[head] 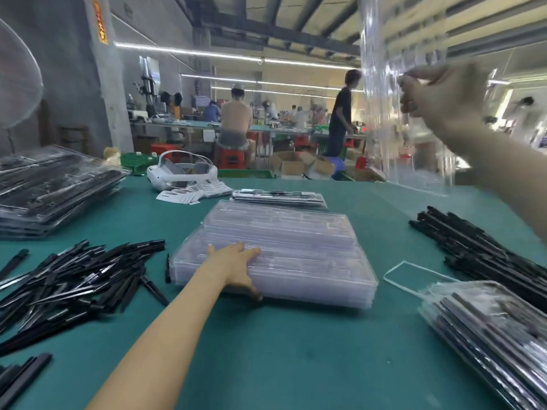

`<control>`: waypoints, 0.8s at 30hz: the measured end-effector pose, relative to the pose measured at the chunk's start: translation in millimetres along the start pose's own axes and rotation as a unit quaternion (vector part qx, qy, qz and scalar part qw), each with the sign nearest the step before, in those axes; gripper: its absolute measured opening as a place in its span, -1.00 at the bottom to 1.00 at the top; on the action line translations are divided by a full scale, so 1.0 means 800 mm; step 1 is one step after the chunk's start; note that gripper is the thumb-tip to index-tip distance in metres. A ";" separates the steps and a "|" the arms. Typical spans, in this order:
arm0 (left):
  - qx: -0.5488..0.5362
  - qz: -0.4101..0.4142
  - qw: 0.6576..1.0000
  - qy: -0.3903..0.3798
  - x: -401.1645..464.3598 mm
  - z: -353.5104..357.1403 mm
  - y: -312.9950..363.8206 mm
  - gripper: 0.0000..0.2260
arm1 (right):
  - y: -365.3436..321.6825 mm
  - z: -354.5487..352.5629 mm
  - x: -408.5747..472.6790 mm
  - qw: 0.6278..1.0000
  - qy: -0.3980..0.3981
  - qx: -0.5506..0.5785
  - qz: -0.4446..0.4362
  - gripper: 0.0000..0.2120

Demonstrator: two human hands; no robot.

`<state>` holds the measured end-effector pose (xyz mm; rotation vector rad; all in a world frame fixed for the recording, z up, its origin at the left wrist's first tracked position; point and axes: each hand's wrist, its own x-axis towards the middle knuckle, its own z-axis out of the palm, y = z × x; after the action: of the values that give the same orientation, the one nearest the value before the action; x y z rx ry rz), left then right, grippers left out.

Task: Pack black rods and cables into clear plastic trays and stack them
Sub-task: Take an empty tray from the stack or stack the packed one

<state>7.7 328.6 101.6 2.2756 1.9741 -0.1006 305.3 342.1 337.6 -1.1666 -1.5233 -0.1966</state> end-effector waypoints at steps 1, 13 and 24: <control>0.001 0.006 1.000 0.009 -0.001 0.002 -0.003 -0.01 | -0.006 -0.003 -0.009 0.999 0.018 -0.019 -0.028 -0.69; -0.240 0.114 0.932 0.248 -0.170 0.082 0.064 -0.71 | -0.089 0.085 -0.333 0.803 -0.392 -0.315 -0.319 -0.78; -0.184 0.084 0.889 0.411 -0.339 0.043 0.025 -0.81 | -0.113 0.051 -0.488 0.835 -0.305 -0.217 -0.403 -0.61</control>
<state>-10.7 54.8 104.8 2.3916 1.8092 1.3342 155.4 110.6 44.4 -0.8761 -2.6002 -0.8371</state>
